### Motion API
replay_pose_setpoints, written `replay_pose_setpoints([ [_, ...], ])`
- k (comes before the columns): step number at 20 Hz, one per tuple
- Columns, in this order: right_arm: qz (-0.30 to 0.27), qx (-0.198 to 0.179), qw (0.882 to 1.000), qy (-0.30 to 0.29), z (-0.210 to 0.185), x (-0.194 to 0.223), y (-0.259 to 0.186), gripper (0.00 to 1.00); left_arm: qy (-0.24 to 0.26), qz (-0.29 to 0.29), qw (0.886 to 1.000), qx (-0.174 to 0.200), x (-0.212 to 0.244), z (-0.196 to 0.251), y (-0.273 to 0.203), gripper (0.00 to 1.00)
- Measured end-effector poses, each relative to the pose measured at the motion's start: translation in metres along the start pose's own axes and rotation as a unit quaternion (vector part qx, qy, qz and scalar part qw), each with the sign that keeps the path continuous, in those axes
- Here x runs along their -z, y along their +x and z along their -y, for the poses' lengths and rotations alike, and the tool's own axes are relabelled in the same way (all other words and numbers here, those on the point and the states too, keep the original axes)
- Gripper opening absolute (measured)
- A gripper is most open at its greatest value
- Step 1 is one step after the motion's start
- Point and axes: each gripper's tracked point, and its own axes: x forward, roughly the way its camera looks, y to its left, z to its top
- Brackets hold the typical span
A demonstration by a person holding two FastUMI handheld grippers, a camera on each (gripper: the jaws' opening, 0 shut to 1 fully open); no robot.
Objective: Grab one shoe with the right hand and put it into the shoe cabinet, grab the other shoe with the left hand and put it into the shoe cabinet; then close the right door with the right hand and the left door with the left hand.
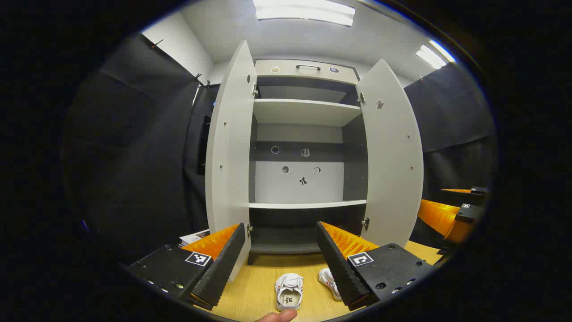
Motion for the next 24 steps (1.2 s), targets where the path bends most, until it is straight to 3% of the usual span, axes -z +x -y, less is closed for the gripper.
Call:
replay_pose_setpoints([
  [24, 0.004, 0.007, 1.0, -0.007, -0.007, -0.002, 0.02, 1.0, 0.012, 0.003, 1.0, 0.009, 0.0, 0.0, 0.014, 0.95],
])
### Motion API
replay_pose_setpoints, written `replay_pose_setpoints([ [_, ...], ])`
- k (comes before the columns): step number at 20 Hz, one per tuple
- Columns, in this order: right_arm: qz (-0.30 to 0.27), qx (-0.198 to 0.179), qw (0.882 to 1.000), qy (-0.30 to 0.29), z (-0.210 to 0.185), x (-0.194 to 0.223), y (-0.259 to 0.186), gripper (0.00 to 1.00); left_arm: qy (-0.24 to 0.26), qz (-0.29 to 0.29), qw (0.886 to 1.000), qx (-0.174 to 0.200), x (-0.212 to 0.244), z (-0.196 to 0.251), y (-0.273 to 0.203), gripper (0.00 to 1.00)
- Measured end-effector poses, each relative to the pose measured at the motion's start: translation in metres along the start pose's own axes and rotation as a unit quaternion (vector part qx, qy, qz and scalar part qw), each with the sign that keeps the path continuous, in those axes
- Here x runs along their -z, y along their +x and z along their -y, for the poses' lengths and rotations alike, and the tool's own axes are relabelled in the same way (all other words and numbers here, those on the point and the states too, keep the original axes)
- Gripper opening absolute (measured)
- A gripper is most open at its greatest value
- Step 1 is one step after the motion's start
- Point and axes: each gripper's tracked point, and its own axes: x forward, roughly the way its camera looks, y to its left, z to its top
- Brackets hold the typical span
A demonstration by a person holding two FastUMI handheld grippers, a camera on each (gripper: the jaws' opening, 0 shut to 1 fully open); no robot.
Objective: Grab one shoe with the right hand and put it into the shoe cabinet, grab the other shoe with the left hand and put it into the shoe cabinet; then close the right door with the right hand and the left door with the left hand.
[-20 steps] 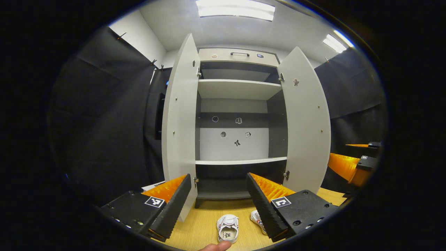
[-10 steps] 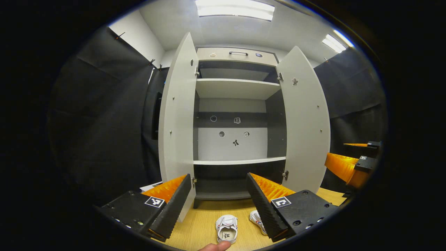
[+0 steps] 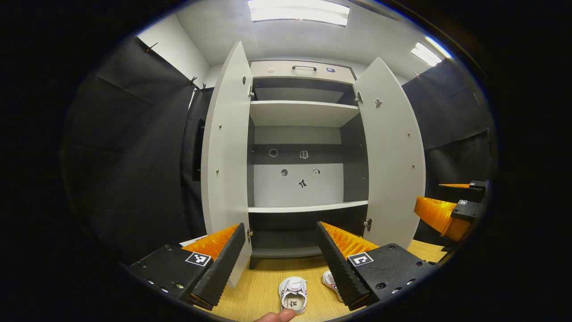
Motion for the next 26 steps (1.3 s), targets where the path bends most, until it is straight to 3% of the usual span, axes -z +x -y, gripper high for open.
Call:
replay_pose_setpoints([
  [6, -0.025, -0.012, 1.0, -0.004, -0.013, 0.025, 0.01, 0.98, 0.0, -0.001, 1.0, 0.0, 0.001, -0.003, 0.003, 0.95],
  [14, -0.11, -0.045, 0.993, 0.008, -0.041, 0.107, 0.038, 0.99, 0.002, -0.001, 1.0, -0.006, 0.004, -0.012, 0.003, 0.95],
  [19, -0.201, -0.074, 0.976, 0.03, -0.062, 0.185, 0.053, 1.0, 0.001, -0.004, 1.0, -0.01, 0.008, -0.022, 0.005, 0.95],
  [26, -0.301, -0.079, 0.949, 0.058, -0.075, 0.27, 0.068, 0.94, -0.015, -0.01, 1.0, -0.014, 0.02, -0.038, 0.007, 0.95],
])
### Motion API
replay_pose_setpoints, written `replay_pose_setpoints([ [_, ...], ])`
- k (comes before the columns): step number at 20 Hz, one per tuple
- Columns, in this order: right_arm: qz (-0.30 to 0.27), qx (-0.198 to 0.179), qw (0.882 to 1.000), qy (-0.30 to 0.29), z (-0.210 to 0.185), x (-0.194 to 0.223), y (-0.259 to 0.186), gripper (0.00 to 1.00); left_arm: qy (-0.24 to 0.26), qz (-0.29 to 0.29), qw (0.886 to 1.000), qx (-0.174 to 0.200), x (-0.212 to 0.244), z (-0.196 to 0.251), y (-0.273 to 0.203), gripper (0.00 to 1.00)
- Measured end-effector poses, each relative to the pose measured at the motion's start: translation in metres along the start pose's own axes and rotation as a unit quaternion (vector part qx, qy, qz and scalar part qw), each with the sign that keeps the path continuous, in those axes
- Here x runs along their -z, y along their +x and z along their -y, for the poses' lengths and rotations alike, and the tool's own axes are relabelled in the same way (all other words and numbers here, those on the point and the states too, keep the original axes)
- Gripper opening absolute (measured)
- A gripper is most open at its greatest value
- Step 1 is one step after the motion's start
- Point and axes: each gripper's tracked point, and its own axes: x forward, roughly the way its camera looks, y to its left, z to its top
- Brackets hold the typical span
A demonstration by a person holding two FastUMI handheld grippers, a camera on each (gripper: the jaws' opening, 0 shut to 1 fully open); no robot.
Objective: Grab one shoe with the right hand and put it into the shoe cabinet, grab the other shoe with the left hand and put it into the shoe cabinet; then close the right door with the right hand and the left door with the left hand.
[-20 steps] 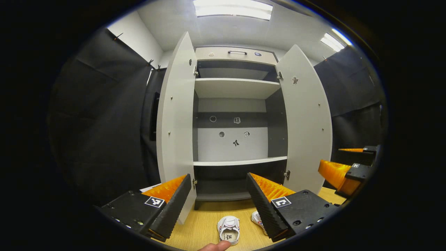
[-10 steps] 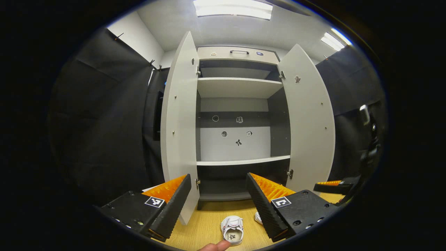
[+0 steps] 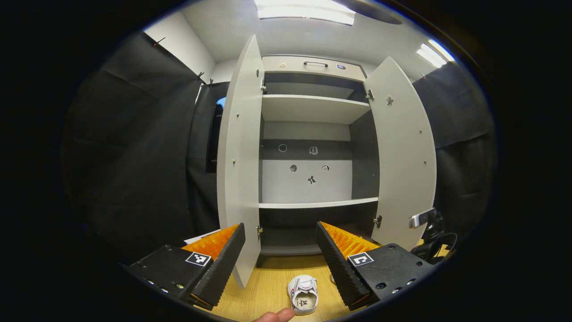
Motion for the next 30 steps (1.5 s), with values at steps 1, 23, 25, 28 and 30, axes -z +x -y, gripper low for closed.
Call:
replay_pose_setpoints([
  [1, -0.012, 0.0, 1.0, 0.001, 0.0, 0.009, 0.009, 0.91, -0.001, -0.002, 1.0, -0.002, 0.001, -0.002, 0.001, 0.95],
  [23, -0.11, 0.044, 0.993, 0.014, 0.028, 0.059, 0.108, 0.08, 0.009, -0.031, 0.999, -0.017, 0.032, -0.026, 0.021, 0.95],
  [25, -0.096, 0.044, 0.994, 0.006, 0.029, 0.056, 0.108, 0.06, 0.012, -0.027, 0.999, -0.012, 0.032, -0.022, 0.022, 0.95],
  [28, -0.047, 0.059, 0.996, -0.046, 0.036, 0.034, 0.101, 0.04, 0.009, -0.022, 1.0, -0.005, 0.03, -0.016, 0.024, 0.95],
  [30, -0.018, 0.054, 0.996, -0.071, 0.033, 0.012, 0.086, 0.03, 0.007, -0.023, 1.0, 0.0, 0.031, -0.011, 0.025, 0.95],
])
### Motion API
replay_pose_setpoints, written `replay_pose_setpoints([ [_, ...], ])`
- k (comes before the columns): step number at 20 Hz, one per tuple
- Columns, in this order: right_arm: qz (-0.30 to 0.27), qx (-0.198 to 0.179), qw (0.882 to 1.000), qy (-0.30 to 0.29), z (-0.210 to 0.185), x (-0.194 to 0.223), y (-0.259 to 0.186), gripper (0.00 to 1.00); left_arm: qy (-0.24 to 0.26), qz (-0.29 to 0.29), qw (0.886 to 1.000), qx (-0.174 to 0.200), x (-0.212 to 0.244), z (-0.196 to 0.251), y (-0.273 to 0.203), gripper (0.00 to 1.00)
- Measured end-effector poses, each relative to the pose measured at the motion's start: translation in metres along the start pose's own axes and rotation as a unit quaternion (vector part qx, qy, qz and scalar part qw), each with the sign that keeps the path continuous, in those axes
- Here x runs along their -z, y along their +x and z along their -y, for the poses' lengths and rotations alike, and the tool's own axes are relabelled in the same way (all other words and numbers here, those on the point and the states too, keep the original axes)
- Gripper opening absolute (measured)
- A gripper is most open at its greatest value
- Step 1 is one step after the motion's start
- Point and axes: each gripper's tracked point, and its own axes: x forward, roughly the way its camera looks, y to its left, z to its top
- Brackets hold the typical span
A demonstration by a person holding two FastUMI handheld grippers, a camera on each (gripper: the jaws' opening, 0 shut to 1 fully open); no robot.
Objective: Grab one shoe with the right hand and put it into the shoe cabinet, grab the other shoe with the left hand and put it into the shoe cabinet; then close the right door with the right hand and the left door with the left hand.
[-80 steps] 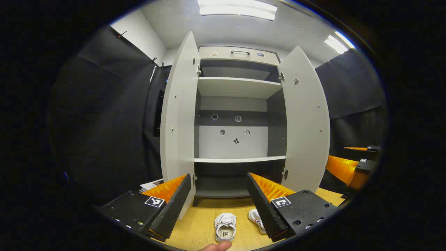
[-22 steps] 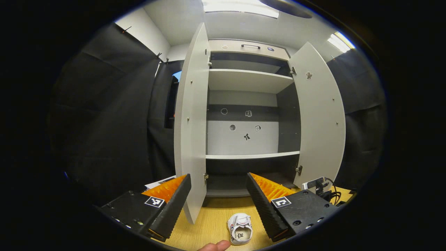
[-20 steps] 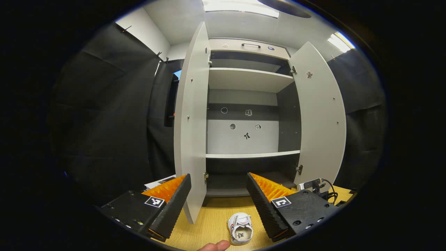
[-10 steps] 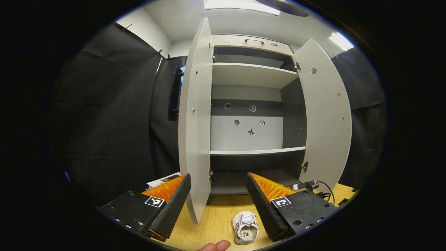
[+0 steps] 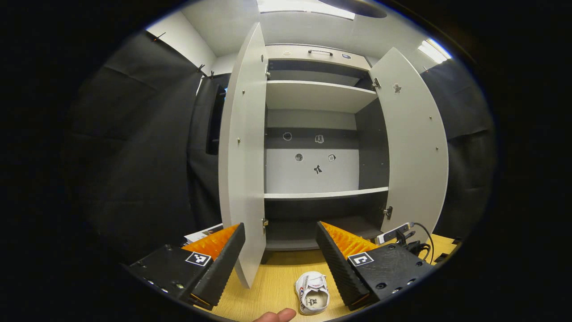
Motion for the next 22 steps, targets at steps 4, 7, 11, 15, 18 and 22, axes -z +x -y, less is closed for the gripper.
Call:
replay_pose_setpoints([
  [4, 0.061, -0.003, 0.998, -0.022, 0.001, -0.041, -0.04, 0.04, 0.0, 0.002, 1.0, 0.008, -0.002, 0.01, -0.001, 0.95],
  [7, 0.094, -0.008, 0.995, -0.035, 0.002, -0.079, -0.073, 0.04, -0.001, 0.007, 1.0, 0.015, -0.005, 0.02, -0.004, 0.95],
  [11, 0.134, -0.015, 0.99, -0.044, 0.004, -0.142, -0.115, 0.04, -0.004, 0.01, 1.0, 0.026, -0.005, 0.033, -0.005, 0.95],
  [15, 0.174, -0.018, 0.984, -0.044, 0.005, -0.225, -0.143, 0.03, -0.001, 0.015, 0.999, 0.035, -0.009, 0.041, -0.004, 0.95],
  [18, 0.199, -0.004, 0.979, -0.044, 0.016, -0.294, -0.139, 0.04, 0.0, 0.018, 0.999, 0.04, -0.01, 0.046, -0.004, 0.95],
  [22, 0.2, 0.006, 0.979, -0.033, 0.033, -0.369, -0.108, 0.03, 0.004, 0.017, 0.999, 0.041, -0.01, 0.048, -0.006, 0.95],
])
